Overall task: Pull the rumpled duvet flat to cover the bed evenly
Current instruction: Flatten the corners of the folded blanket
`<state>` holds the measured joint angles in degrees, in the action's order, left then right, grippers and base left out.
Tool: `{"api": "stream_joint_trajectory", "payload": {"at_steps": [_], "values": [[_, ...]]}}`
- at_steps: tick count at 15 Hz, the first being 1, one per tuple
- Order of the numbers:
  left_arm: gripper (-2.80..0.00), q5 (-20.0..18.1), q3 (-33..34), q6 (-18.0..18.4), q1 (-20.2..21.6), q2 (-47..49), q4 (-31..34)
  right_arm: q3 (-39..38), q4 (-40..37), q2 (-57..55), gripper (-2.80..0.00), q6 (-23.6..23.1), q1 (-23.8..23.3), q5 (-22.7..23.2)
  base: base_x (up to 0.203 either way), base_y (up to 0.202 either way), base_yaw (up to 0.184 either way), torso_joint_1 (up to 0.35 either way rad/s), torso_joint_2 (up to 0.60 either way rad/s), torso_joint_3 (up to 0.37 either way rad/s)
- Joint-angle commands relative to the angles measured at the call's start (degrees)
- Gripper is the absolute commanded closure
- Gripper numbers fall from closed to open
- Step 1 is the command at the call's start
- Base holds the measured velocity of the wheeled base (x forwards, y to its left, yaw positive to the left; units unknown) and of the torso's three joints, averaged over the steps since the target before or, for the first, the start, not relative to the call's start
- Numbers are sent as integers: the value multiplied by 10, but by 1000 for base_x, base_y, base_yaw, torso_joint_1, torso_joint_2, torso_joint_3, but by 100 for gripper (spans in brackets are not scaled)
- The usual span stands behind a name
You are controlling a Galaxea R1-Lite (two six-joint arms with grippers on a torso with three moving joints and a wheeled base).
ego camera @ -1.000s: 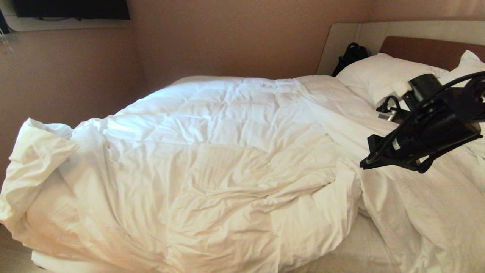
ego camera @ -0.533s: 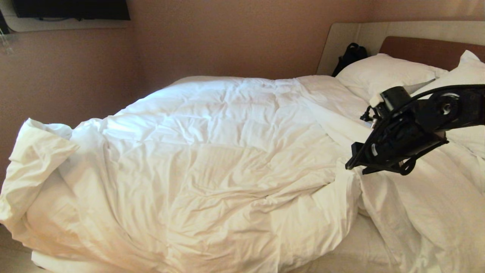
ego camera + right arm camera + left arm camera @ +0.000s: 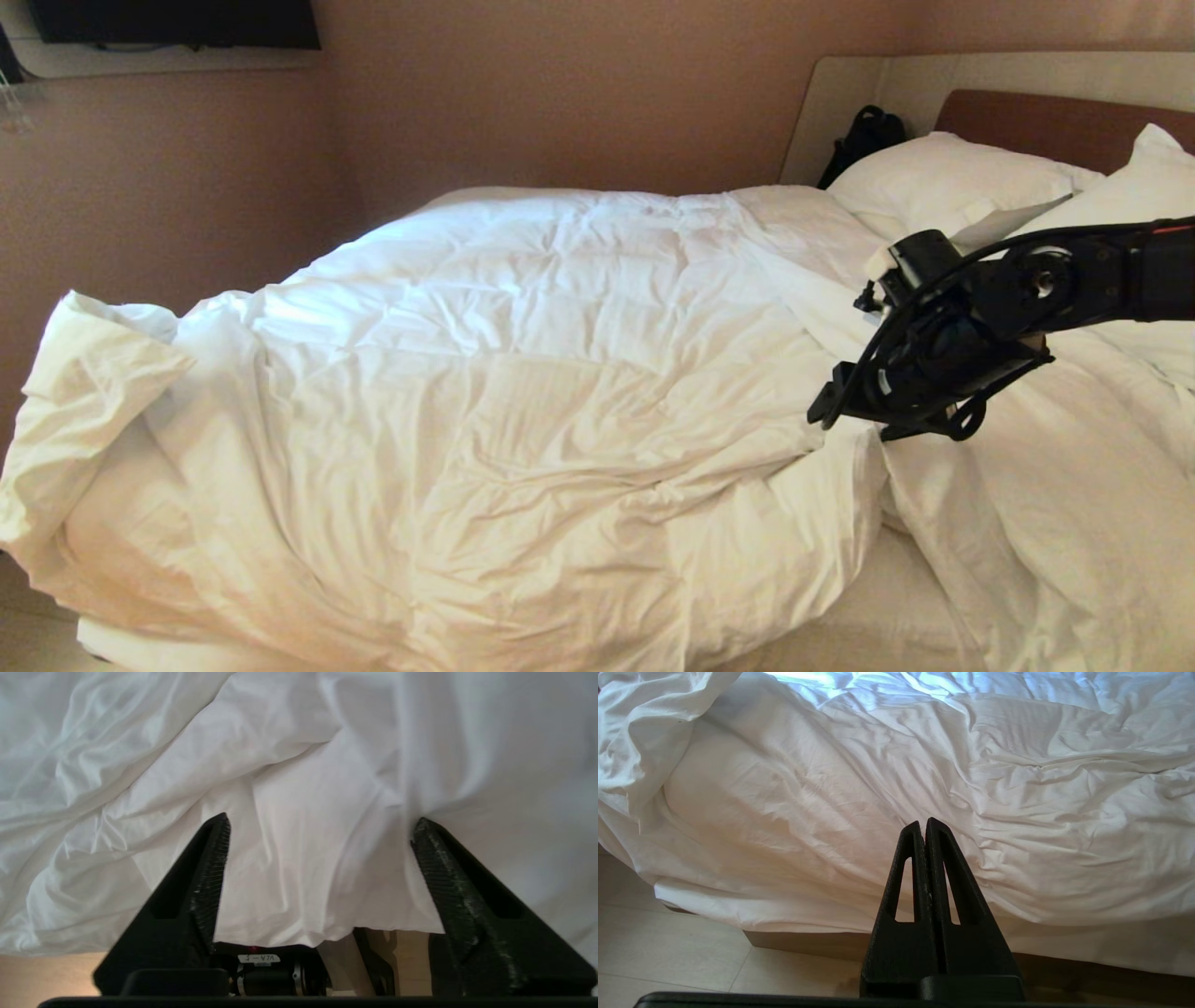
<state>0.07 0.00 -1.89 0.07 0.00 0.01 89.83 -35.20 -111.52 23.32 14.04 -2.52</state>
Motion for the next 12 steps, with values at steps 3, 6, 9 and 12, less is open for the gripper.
{"api": "stream_joint_trajectory", "payload": {"at_steps": [3,6,9,12], "values": [[0,0,0,0,0,0,0,-5,-5,0,-280,16,9,-4,0,0,0,0,0,0],[0,0,0,0,0,0,0,-12,-8,0,-280,21,12,-9,0,0,0,0,0,0],[0,0,0,0,0,0,0,-34,-8,0,-280,22,24,-8,0,0,0,0,0,0],[0,0,0,0,0,0,0,-43,-4,-9,-280,30,25,-7,0,0,0,0,0,0]]}}
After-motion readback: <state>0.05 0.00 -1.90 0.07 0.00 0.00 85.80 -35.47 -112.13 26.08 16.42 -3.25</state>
